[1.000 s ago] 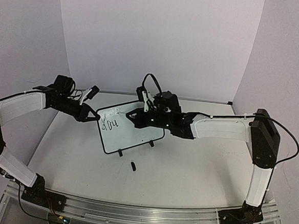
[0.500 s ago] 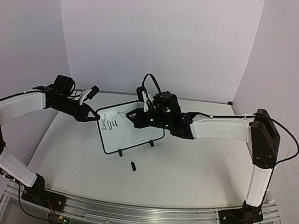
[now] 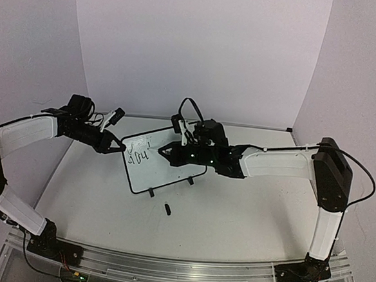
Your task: Write a sentence on the whiteboard
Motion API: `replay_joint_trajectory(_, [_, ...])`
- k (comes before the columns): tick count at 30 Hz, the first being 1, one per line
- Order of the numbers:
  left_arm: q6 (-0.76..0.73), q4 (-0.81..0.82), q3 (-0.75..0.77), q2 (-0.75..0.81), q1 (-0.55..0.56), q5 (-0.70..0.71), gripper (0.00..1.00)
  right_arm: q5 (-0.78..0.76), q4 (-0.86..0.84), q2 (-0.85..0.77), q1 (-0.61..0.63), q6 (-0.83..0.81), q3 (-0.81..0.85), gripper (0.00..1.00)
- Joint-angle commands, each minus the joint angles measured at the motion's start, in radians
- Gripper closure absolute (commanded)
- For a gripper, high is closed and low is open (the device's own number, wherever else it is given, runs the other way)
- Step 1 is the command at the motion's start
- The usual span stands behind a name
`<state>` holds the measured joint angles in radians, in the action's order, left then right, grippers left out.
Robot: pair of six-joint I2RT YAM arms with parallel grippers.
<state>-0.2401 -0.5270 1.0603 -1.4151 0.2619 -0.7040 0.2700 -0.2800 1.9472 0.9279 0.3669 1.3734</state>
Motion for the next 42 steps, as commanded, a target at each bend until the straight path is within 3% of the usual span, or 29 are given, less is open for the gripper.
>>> replay_joint_trajectory(1, [-0.022, -0.017, 0.036, -0.018, -0.009, 0.101, 1.0, 0.039, -0.079, -0.084, 0.0, 0.001, -0.058, 1.0])
replay_joint_trajectory(7, [-0.021, -0.017, 0.036, -0.018, -0.008, 0.099, 1.0, -0.039, -0.071, -0.11, -0.012, 0.009, -0.101, 1.0])
replay_joint_trajectory(42, [-0.021, -0.019, 0.037, -0.019, -0.009, 0.096, 1.0, -0.068, -0.013, -0.003, -0.024, 0.028, -0.01, 1.0])
